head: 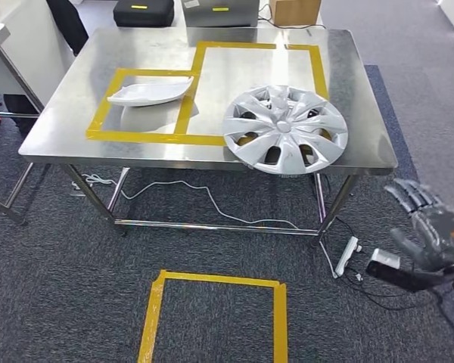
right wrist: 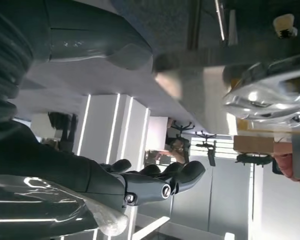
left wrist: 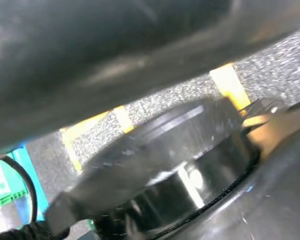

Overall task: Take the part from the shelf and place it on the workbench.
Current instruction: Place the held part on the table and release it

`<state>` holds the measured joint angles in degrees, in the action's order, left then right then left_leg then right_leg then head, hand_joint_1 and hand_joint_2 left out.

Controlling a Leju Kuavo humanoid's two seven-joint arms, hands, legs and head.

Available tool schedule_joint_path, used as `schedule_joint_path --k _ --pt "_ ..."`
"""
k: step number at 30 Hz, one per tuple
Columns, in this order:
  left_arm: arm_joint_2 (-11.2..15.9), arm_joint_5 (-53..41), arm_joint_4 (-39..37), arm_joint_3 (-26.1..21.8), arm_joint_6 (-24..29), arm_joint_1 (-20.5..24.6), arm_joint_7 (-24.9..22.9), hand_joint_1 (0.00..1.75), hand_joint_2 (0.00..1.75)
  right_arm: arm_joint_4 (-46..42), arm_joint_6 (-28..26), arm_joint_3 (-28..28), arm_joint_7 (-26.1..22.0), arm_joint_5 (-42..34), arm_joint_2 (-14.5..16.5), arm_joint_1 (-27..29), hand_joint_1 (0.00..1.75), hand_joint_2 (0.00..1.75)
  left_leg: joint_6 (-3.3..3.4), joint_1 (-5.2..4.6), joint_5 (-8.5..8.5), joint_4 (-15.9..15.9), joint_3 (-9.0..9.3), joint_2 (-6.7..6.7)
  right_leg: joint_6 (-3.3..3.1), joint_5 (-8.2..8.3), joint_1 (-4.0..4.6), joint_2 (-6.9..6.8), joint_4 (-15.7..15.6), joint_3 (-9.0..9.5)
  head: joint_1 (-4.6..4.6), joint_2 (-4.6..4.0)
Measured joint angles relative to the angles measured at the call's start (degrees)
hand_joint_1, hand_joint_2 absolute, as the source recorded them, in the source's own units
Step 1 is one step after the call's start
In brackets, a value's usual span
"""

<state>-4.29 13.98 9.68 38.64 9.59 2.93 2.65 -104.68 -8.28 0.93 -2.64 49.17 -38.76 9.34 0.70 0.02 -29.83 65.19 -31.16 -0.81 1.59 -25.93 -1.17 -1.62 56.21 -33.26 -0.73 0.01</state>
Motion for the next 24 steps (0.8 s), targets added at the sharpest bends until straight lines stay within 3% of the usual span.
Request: schedule_joint_path --k 2,4,6,8,10,11,12,13,14,15,17,18,20,21,22,24 --pt "-0.1 0.3 0.0 0.0 0.6 -0.1 0.0 0.00 0.00 -0.6 -5.0 -0.6 -0.8 0.6 6.6 5.3 0.00 1.75 0.59 -0.23 -0.46 -7.6 4.92 -0.41 0.39 0.81 0.08 0.06 0.1 -0.42 -0.03 0.00" --pt "-0.2 0.7 0.0 -0.1 1.1 -0.2 0.0 0.00 0.00 -0.3 -8.5 -0.4 -1.2 -1.8 12.8 9.3 0.00 1.75 0.83 -0.45 -0.95 -10.3 6.14 -0.48 1.09 1.83 -0.02 0.20 -0.2 -0.68 -0.03 0.01" --pt "-0.5 1.0 0.0 -0.1 1.8 -0.3 0.0 0.00 0.00 2.2 -10.5 -0.3 -2.1 -5.4 19.1 12.3 0.00 1.75 1.36 -0.34 0.06 -11.0 5.44 0.00 1.71 0.93 -0.13 0.72 0.2 -1.22 -0.12 0.00" --pt "-0.8 1.4 0.0 -0.2 2.6 -0.5 0.2 0.00 0.00 7.5 -10.8 -0.8 -3.8 -8.8 25.3 13.8 0.00 1.75 2.06 -0.26 1.46 -11.4 4.08 0.60 2.00 -3.92 -0.15 1.26 3.9 -2.69 -0.49 -0.01" --pt "-1.1 1.7 0.0 -0.3 3.1 -0.6 0.4 0.00 0.00 14.5 -10.2 -2.4 -6.8 -10.8 30.5 14.1 0.00 1.75 2.43 -0.62 2.77 -11.2 2.26 0.98 2.15 -9.12 -0.13 1.41 11.2 -4.44 -0.79 0.00" --pt "-1.2 1.8 0.0 -0.4 3.2 -0.6 0.4 0.00 0.00 17.8 -9.9 -3.4 -8.4 -11.1 32.7 14.0 0.00 1.75 2.48 -0.82 3.43 -10.9 1.20 1.18 2.20 -9.90 -0.11 1.41 14.4 -4.71 -0.85 -0.01" --pt "-1.3 1.9 0.0 -0.4 3.4 -0.6 0.4 0.00 0.00 21.0 -9.2 -4.7 -9.7 -11.3 34.6 13.8 0.00 1.75 2.48 -0.96 4.07 -10.5 -0.01 1.39 2.21 -9.11 -0.07 1.42 16.2 -4.26 -0.84 -0.01" --pt "-1.4 2.1 0.0 -0.5 3.5 -0.6 0.4 0.00 0.00 24.0 -8.1 -6.2 -10.4 -11.6 36.4 13.4 0.00 1.75 2.41 -1.03 4.64 -10.1 -1.28 1.57 2.19 -7.27 -0.03 1.42 16.2 -2.93 -0.85 -0.01" --pt "-1.5 2.2 0.0 -0.6 3.7 -0.6 0.4 0.00 0.00 26.9 -6.8 -7.8 -10.7 -11.7 38.0 12.8 0.00 1.75 2.30 -1.05 5.14 -9.5 -2.46 1.71 2.14 -5.37 -0.02 1.40 14.2 -0.64 -0.86 -0.01" --pt "-1.6 2.3 0.0 -0.7 4.0 -0.6 0.4 0.00 0.00 30.4 -5.7 -9.9 -10.7 -11.4 39.6 11.8 0.00 1.75 2.10 -1.08 5.61 -8.9 -3.48 1.82 2.02 -4.65 0.02 1.37 10.5 2.53 -0.87 0.00" --pt "-2.0 2.6 0.0 -1.1 4.9 -0.5 0.4 0.00 0.00 39.3 -4.8 -14.5 -11.0 -10.2 42.0 8.8 0.00 1.75 1.60 -1.18 6.56 -7.9 -4.76 1.93 1.45 -6.20 0.17 1.29 1.8 8.58 -0.82 0.02" --pt "-2.3 2.7 0.0 -1.2 5.4 -0.5 0.3 0.00 0.00 44.6 -4.8 -17.2 -11.3 -9.7 42.9 7.1 0.00 1.75 1.31 -1.16 7.12 -7.7 -5.04 1.99 0.99 -7.30 0.32 1.26 -0.9 10.15 -0.76 0.02" --pt "-2.6 2.8 0.0 -1.4 5.9 -0.5 0.1 0.00 0.00 54.9 -4.7 -22.3 -10.5 -10.1 44.1 3.9 0.00 1.75 0.63 -0.95 8.12 -7.7 -5.27 2.02 -0.09 -7.15 0.48 1.18 -2.1 10.01 -0.69 0.00" --pt "-2.7 2.8 0.0 -1.5 6.1 -0.6 -0.1 0.00 0.00 59.8 -4.6 -24.8 -9.3 -10.9 44.6 2.3 0.00 1.75 0.20 -0.81 7.50 -7.4 -5.45 1.85 -0.61 -6.50 0.47 1.08 -2.1 9.52 -0.66 -0.01" --pt "-2.8 2.8 0.0 -1.5 6.2 -0.7 -0.4 0.00 0.00 64.1 -4.5 -27.3 -7.7 -11.9 45.0 0.9 0.00 1.75 -0.23 -0.68 5.62 -6.3 -5.76 1.65 -1.11 -5.71 0.42 0.99 -2.1 8.88 -0.57 -0.01" --pt "-2.9 2.8 0.0 -1.5 6.4 -0.8 -0.7 0.00 0.00 71.2 -4.8 -31.8 -4.5 -13.4 45.8 -1.3 0.00 1.75 -1.02 -0.38 -0.93 -0.8 -6.70 1.30 -1.64 -4.08 0.35 0.89 -2.1 7.14 -0.26 -0.01"
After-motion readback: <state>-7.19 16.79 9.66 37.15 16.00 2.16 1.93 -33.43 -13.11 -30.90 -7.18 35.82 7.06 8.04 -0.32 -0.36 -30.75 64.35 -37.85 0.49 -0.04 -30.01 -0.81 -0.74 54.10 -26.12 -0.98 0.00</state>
